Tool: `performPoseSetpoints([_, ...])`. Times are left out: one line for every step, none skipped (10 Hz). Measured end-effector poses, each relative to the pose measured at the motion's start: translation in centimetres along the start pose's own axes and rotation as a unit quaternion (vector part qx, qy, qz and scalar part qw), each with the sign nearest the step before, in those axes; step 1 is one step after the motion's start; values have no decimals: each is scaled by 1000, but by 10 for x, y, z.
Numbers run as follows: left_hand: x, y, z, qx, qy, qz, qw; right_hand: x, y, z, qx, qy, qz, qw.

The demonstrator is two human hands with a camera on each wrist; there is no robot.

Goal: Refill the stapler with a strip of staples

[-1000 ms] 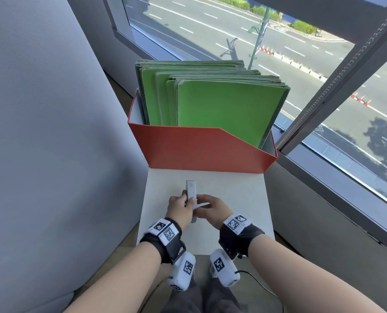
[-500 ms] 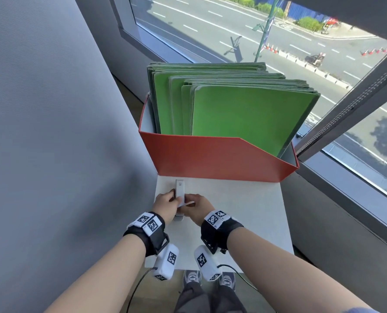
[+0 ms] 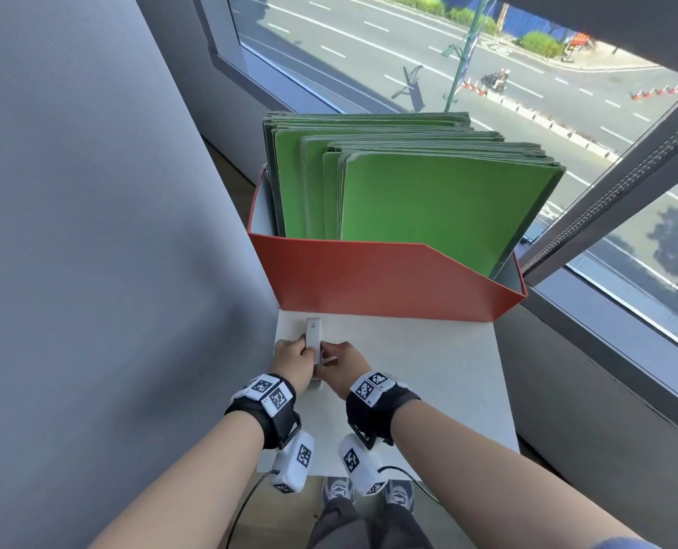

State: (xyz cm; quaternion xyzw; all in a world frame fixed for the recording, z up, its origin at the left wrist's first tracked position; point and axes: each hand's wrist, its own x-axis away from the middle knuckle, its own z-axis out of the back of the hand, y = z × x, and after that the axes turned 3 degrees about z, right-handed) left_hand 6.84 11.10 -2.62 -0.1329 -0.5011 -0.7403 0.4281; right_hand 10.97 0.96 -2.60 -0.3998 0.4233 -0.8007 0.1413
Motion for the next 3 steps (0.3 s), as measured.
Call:
performPoseSetpoints([4,1,1,-35,1,17,999,2,-1,2,14,-7,3,1000])
performPoseSetpoints([6,-1,3,-53,5,12,999,10,-1,12,3,3,3,1000])
performPoseSetpoints([16,-4,8,-49,29,5,998,30,-4,33,-4,24,23,999])
